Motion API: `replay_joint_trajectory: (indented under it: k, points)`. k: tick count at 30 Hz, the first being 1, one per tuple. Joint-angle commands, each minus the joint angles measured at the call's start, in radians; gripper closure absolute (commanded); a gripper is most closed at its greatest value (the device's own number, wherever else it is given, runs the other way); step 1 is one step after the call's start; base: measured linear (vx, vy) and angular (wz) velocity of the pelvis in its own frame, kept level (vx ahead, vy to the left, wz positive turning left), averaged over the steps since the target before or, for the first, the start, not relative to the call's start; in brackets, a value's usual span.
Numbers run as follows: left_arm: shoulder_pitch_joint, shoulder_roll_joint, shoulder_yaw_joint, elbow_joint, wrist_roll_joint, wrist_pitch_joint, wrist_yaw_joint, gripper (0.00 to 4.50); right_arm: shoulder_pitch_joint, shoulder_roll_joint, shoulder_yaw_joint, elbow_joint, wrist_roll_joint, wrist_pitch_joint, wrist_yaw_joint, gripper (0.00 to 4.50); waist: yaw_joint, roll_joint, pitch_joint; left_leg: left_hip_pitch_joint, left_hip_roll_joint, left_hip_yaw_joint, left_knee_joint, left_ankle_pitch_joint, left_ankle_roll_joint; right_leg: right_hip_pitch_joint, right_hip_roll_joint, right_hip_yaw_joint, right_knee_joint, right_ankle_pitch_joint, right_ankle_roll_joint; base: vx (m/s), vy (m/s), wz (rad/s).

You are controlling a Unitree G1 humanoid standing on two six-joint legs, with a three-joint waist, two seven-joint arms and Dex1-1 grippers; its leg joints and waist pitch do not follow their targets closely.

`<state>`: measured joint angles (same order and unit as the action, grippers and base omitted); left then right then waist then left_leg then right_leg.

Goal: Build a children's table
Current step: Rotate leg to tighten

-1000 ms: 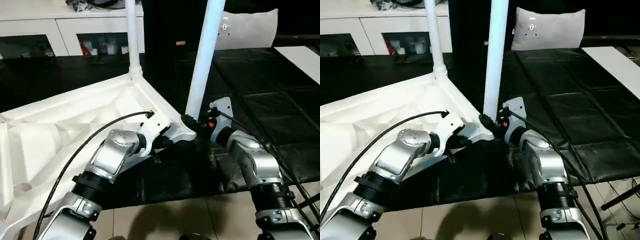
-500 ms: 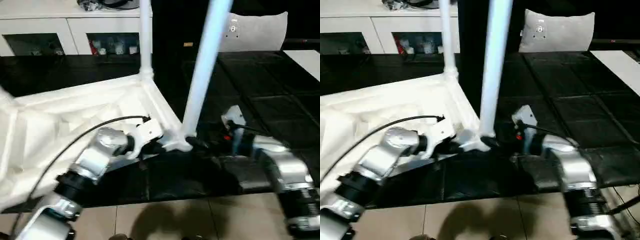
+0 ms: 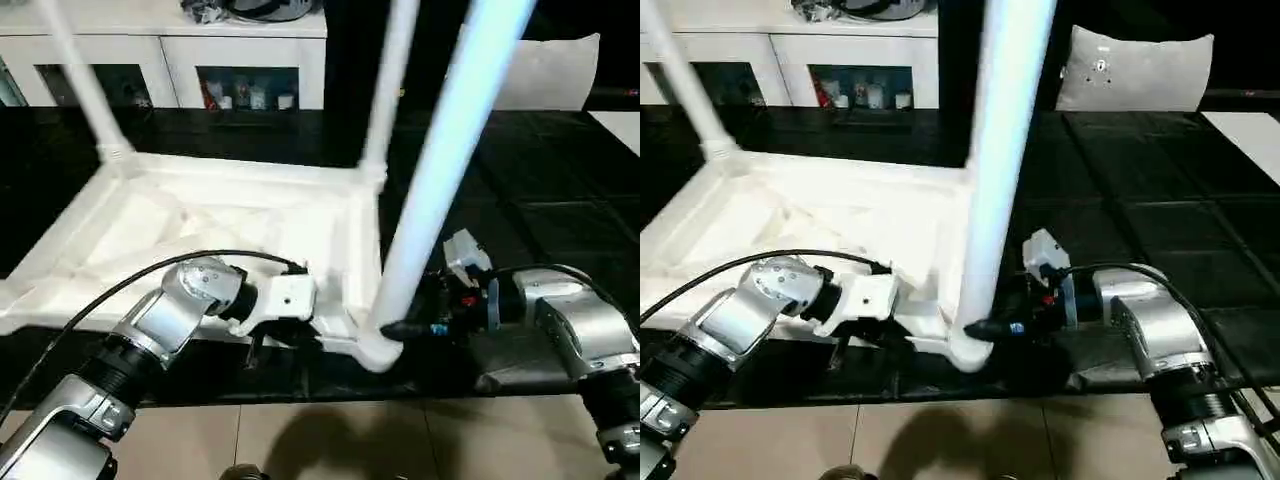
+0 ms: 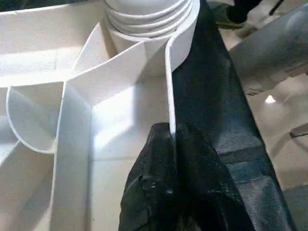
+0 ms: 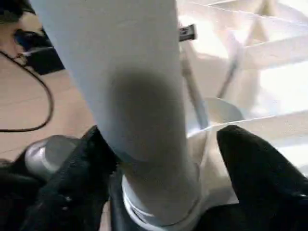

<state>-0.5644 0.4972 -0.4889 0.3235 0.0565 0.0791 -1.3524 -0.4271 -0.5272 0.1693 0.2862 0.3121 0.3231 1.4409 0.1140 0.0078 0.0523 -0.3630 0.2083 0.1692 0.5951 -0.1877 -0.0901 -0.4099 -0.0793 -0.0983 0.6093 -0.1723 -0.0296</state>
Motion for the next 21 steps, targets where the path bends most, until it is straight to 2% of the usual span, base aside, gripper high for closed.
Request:
replay_joint_trajectory:
  k: [1,5,6,9,11,14,17,19,21]
  points:
    - [-0.023,0.003,-0.03,-0.004,0.006,-0.029,-0.039,4.5,-0.01,-0.011,0.014,-0.008,0.015,0.016,0.028,1.24,-0.003,-0.007,-0.069,0.004,0.022,0.001,-0.063,-0.168,0.06,0.062,-0.061,0.049,-0.083,-0.315,-0.149,0.0,0.0,0.0]
    - [-0.025,0.0,-0.027,0.01,0.005,-0.041,-0.042,4.5,0.002,-0.014,0.034,-0.029,0.022,0.049,0.058,1.44,-0.002,-0.005,-0.07,0.005,0.023,0.0,-0.063,-0.165,0.06,0.062,-0.06,0.049,-0.082,-0.305,-0.151,0.0,0.0,0.0]
    - [-0.026,-0.001,-0.026,0.015,0.005,-0.043,-0.042,4.5,0.004,-0.017,0.039,-0.031,0.023,0.056,0.065,1.68,-0.002,-0.005,-0.07,0.004,0.022,0.0,-0.063,-0.16,0.06,0.063,-0.06,0.049,-0.08,-0.294,-0.154,0.0,0.0,0.0]
    - [-0.028,-0.002,-0.025,0.022,0.005,-0.047,-0.043,4.5,0.006,-0.021,0.045,-0.032,0.026,0.06,0.07,1.78,0.0,-0.005,-0.071,0.006,0.023,0.0,-0.062,-0.156,0.058,0.062,-0.06,0.05,-0.079,-0.282,-0.16,0.0,0.0,0.0]
    - [-0.028,-0.005,-0.021,0.027,0.003,-0.046,-0.044,4.5,0.009,-0.021,0.047,-0.034,0.029,0.066,0.07,2.08,0.0,-0.003,-0.07,0.005,0.022,0.001,-0.063,-0.163,0.057,0.062,-0.06,0.05,-0.081,-0.289,-0.16,0.0,0.0,0.0]
    - [-0.027,-0.009,-0.015,0.032,-0.001,-0.042,-0.042,4.5,0.013,-0.016,0.043,-0.038,0.034,0.079,0.069,2.16,0.001,-0.005,-0.07,0.007,0.021,0.001,-0.063,-0.17,0.053,0.063,-0.061,0.05,-0.081,-0.297,-0.158,0.0,0.0,0.0]
    - [-0.022,-0.032,0.011,0.028,-0.03,0.01,-0.021,4.5,0.019,0.006,0.026,-0.041,0.045,0.095,0.031,2.36,0.001,-0.005,-0.069,0.009,0.021,0.001,-0.063,-0.175,0.051,0.063,-0.06,0.05,-0.081,-0.301,-0.157,0.0,0.0,0.0]
    - [-0.017,-0.06,0.043,0.014,-0.054,0.079,0.022,4.5,0.018,0.04,0.003,-0.038,0.04,0.096,-0.05,2.38,-0.002,-0.006,-0.066,0.008,0.02,0.001,-0.065,-0.181,0.046,0.063,-0.06,0.049,-0.083,-0.318,-0.154,0.0,0.0,0.0]
    - [-0.016,-0.093,0.074,0.002,-0.064,0.153,0.088,4.5,0.01,0.09,-0.024,-0.027,0.016,0.101,-0.179,2.41,-0.009,-0.007,-0.062,0.013,0.015,0.0,-0.065,-0.208,0.029,0.06,-0.062,0.045,-0.095,-0.418,-0.123,0.0,0.0,0.0]
